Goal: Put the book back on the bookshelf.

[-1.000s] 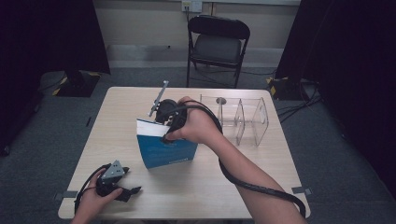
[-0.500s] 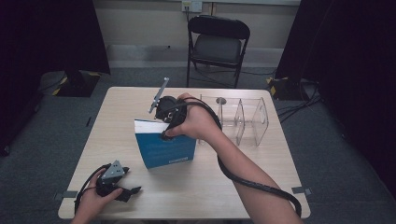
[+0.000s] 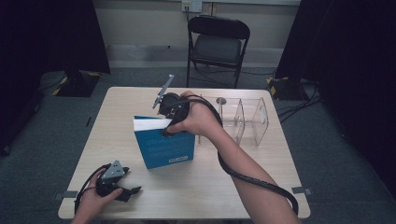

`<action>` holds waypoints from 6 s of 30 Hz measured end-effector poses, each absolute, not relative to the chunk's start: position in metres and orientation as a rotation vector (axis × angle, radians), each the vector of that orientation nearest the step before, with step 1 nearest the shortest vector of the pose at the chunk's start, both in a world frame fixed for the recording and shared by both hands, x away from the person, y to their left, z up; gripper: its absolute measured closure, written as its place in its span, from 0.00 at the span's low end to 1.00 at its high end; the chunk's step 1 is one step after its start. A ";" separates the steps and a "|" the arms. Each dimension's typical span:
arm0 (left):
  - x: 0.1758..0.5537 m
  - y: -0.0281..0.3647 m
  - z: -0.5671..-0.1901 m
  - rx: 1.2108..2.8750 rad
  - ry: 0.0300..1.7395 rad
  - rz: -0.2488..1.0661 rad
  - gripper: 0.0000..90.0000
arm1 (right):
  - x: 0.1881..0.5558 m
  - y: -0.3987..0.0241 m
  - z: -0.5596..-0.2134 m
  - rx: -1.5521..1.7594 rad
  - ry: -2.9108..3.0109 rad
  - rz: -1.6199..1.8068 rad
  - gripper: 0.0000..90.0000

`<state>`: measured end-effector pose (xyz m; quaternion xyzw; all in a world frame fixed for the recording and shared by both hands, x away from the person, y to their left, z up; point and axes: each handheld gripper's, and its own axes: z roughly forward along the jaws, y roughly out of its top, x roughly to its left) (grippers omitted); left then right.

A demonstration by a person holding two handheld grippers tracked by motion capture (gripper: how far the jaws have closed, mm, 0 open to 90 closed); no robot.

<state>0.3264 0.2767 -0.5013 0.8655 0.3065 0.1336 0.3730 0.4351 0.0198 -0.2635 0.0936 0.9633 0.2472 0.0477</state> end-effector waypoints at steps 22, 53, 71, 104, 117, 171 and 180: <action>0.327 0.277 -0.501 2.219 0.785 0.341 0.10 | 0.435 0.016 -0.271 0.599 2.968 0.749 0.65; 0.327 0.277 -0.501 2.219 0.785 0.341 0.10 | 0.436 -0.002 -0.279 0.366 2.965 0.632 0.59; 0.327 0.277 -0.501 2.219 0.785 0.342 0.10 | 0.443 0.004 -0.303 0.353 3.052 0.508 0.59; 0.327 0.274 -0.501 2.228 0.786 0.340 0.06 | 0.447 0.007 -0.302 0.366 3.068 0.518 0.51; 0.327 0.274 -0.501 2.228 0.786 0.340 0.06 | 0.446 0.011 -0.303 0.355 3.053 0.558 0.66; 0.327 0.275 -0.501 2.243 0.776 0.339 0.05 | 0.410 -0.055 -0.264 0.679 2.980 0.480 0.68; 0.327 0.274 -0.502 2.231 0.785 0.336 0.05 | 0.405 -0.065 -0.261 0.722 2.973 0.453 0.68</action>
